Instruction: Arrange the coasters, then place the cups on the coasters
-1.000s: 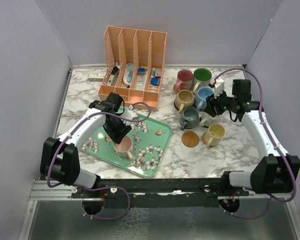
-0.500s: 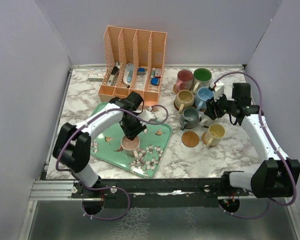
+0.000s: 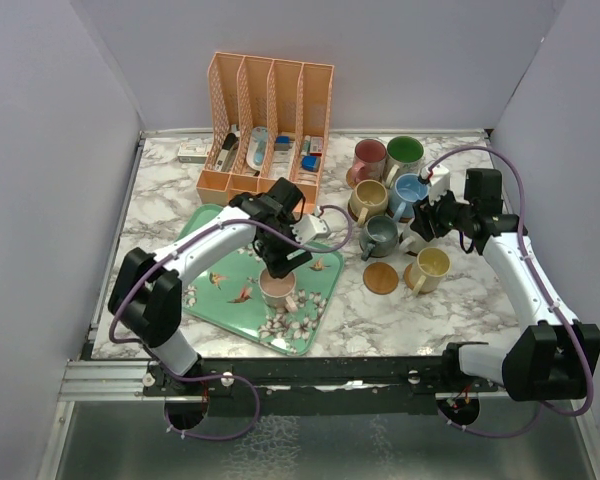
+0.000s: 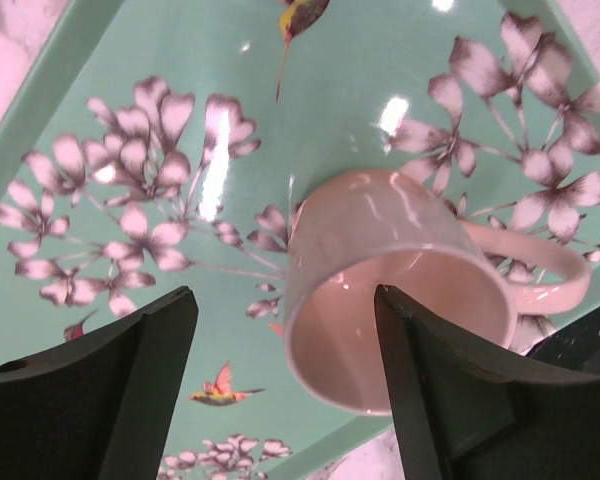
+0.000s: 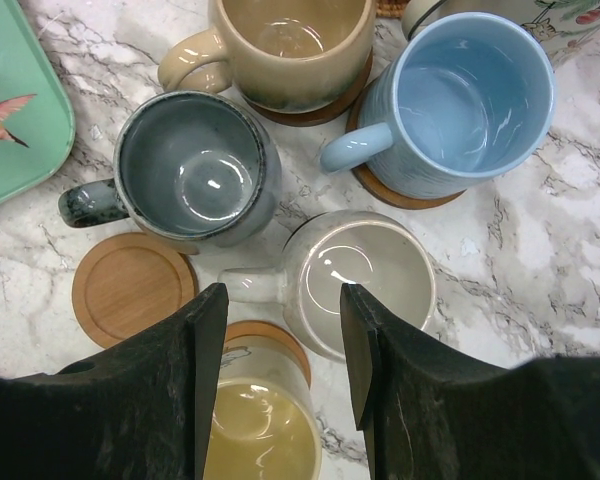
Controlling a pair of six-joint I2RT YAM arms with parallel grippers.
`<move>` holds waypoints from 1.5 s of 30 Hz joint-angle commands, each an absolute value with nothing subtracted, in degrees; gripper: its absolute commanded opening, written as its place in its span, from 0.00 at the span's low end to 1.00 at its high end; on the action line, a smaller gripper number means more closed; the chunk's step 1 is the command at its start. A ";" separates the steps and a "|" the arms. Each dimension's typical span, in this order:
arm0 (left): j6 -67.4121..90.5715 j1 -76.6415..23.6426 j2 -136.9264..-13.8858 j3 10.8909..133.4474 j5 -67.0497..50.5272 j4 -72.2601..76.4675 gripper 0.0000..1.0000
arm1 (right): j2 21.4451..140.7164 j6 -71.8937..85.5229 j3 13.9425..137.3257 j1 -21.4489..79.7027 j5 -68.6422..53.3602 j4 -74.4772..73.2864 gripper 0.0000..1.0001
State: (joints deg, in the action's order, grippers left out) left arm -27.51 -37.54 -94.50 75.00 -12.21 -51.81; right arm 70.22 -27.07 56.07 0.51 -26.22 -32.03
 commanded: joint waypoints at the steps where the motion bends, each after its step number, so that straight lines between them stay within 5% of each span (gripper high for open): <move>1: -25.15 -36.07 -87.98 70.15 -7.22 -52.31 0.76 | 69.93 -27.26 55.73 0.29 -24.98 -30.24 0.50; 6: -24.07 -32.66 -85.28 66.30 -10.01 -55.33 0.69 | 70.69 -27.34 55.66 0.31 -24.53 -30.24 0.50; 13: -22.75 -32.74 -89.40 68.50 -18.99 -55.67 0.46 | 72.00 -27.51 55.95 0.26 -24.52 -30.59 0.50; 23: -23.63 -38.32 -98.09 76.61 -21.96 -55.50 0.36 | 71.94 -27.95 55.46 0.27 -23.81 -30.15 0.50; 27: -24.01 -41.51 -101.36 81.03 -22.03 -55.46 0.36 | 71.83 -28.14 55.46 0.31 -23.56 -30.47 0.50; 37: -24.74 -43.55 -94.19 76.38 -14.59 -52.90 0.63 | 71.46 -28.26 54.98 0.27 -22.94 -30.05 0.50; 45: -24.21 -42.71 -89.57 68.83 -9.80 -51.27 0.64 | 72.20 -28.57 54.93 0.26 -22.33 -30.16 0.50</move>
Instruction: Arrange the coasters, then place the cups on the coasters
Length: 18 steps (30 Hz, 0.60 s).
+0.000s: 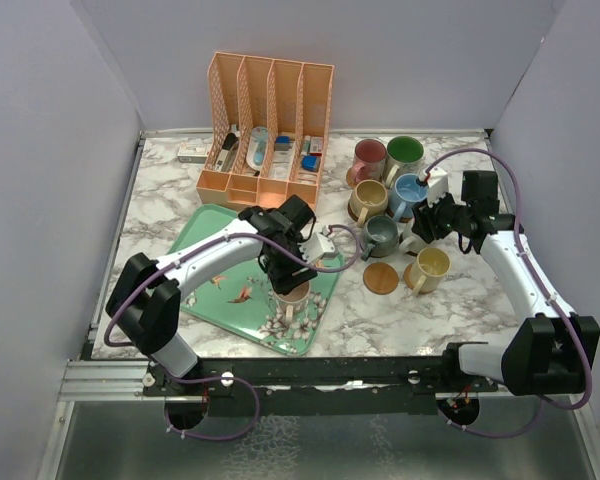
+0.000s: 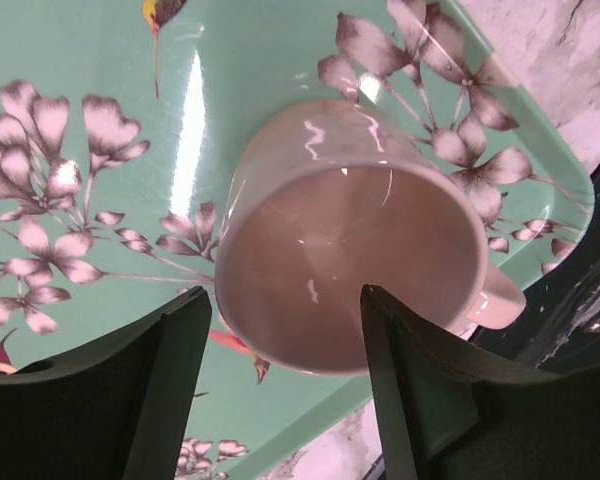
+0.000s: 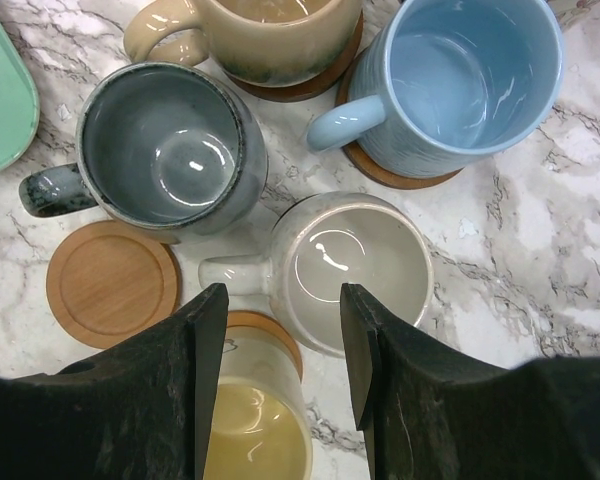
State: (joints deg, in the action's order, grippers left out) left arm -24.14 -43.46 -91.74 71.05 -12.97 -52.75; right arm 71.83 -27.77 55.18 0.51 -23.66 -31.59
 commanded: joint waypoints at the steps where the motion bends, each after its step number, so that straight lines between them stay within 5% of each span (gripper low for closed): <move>1: -24.11 -42.59 -89.69 68.60 -10.07 -51.22 0.62 | 72.32 -28.64 54.93 0.29 -22.37 -30.16 0.50; 18: -22.12 -42.60 -98.62 76.75 -13.04 -52.43 0.14 | 72.22 -28.74 54.95 0.26 -21.79 -30.24 0.49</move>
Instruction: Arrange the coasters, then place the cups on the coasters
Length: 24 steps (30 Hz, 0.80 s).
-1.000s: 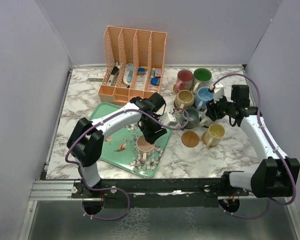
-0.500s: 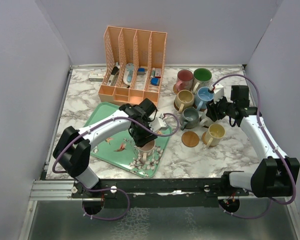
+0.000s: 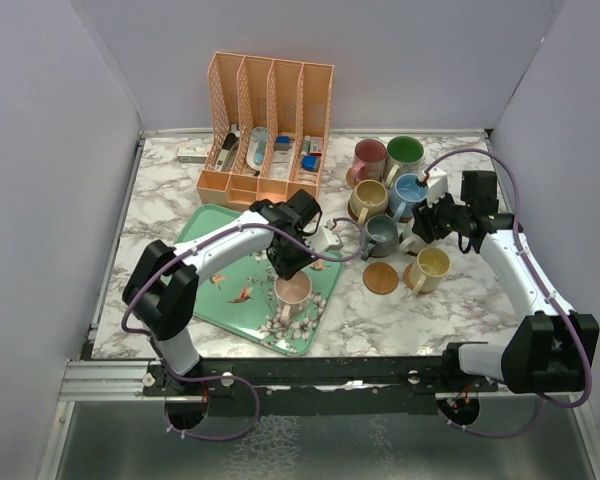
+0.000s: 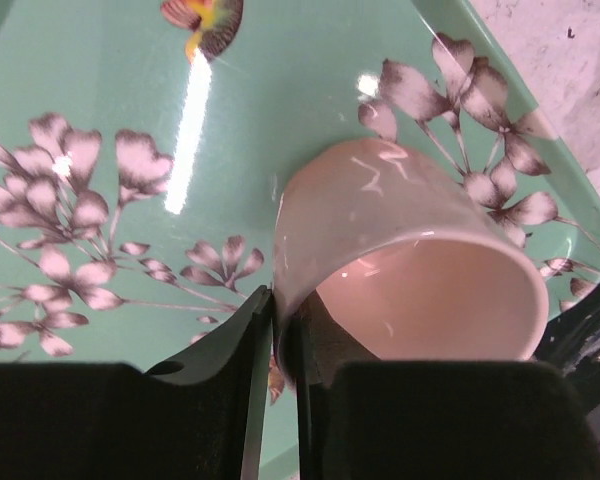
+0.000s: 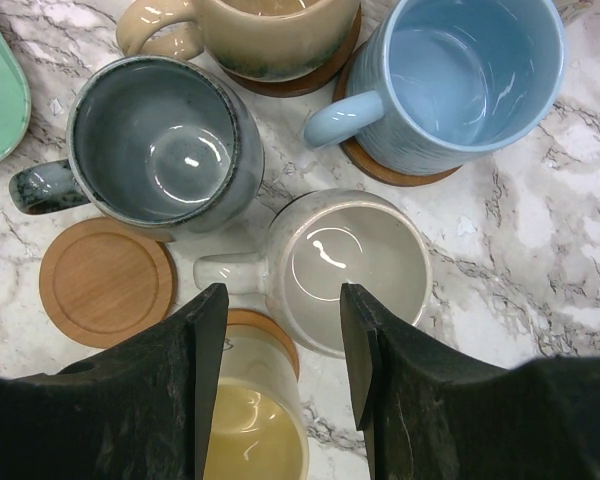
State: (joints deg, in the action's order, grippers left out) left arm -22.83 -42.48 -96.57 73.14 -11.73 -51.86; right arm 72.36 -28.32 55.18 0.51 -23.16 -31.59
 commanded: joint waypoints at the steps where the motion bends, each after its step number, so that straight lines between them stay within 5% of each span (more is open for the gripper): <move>1: -22.12 -42.58 -99.10 77.26 -13.40 -52.88 0.11 | 72.25 -28.74 54.95 0.31 -21.61 -30.12 0.49; 4: -23.06 -42.81 -101.04 81.71 -14.99 -55.91 0.00 | 72.42 -28.11 54.79 0.27 -19.78 -29.40 0.49; 24: -25.01 -51.76 -116.42 117.54 -19.21 -65.58 0.00 | 73.13 -23.46 55.47 -1.27 -11.24 -26.15 0.49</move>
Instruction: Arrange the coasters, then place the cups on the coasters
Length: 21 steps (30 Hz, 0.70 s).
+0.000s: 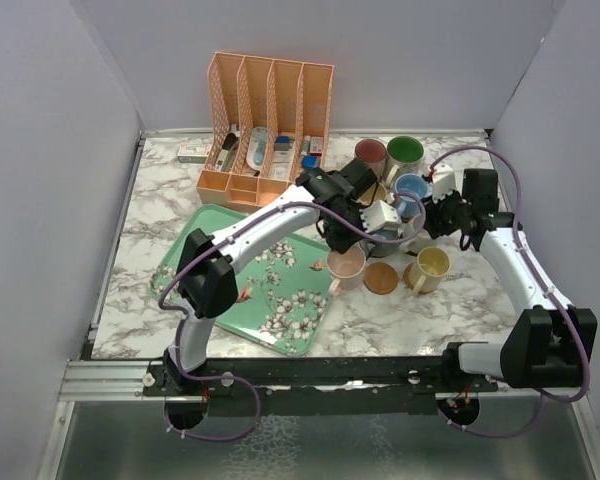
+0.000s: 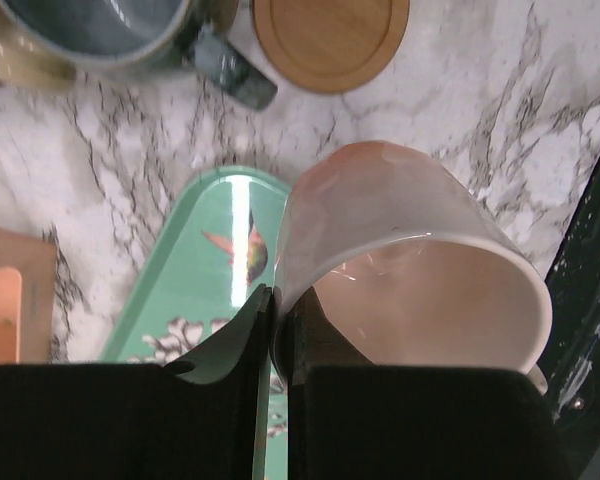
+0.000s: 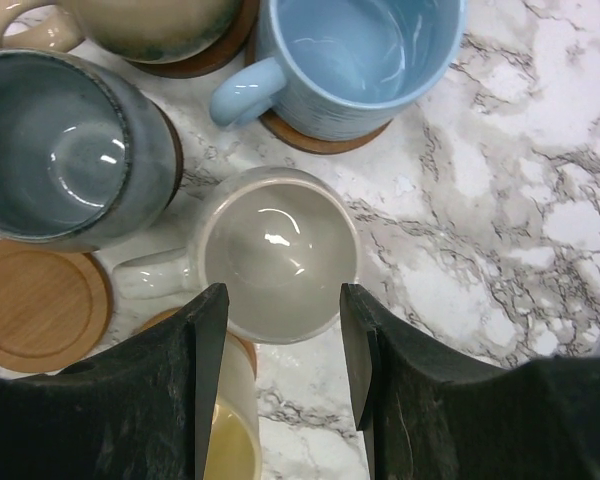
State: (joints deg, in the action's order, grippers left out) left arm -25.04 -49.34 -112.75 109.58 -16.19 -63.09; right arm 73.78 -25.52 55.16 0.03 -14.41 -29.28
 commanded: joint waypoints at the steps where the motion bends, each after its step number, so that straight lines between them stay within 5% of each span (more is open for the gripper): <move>1: -24.93 -52.33 -117.77 119.73 -19.01 -66.10 0.00 | 73.09 -23.21 55.54 -1.64 -10.91 -26.02 0.49; 7: -26.55 -54.44 -126.84 134.31 -18.28 -70.29 0.00 | 73.90 -21.51 55.80 -3.93 -8.00 -25.37 0.49; 21: -32.37 -58.60 -134.69 143.49 -10.90 -70.23 0.00 | 73.26 -21.27 55.29 -6.49 -8.26 -25.63 0.49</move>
State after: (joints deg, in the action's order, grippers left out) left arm -31.57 -57.49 -133.43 139.55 -13.65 -69.58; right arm 74.19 -21.63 55.18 -6.09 -8.36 -27.14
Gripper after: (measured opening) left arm 0.075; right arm 0.490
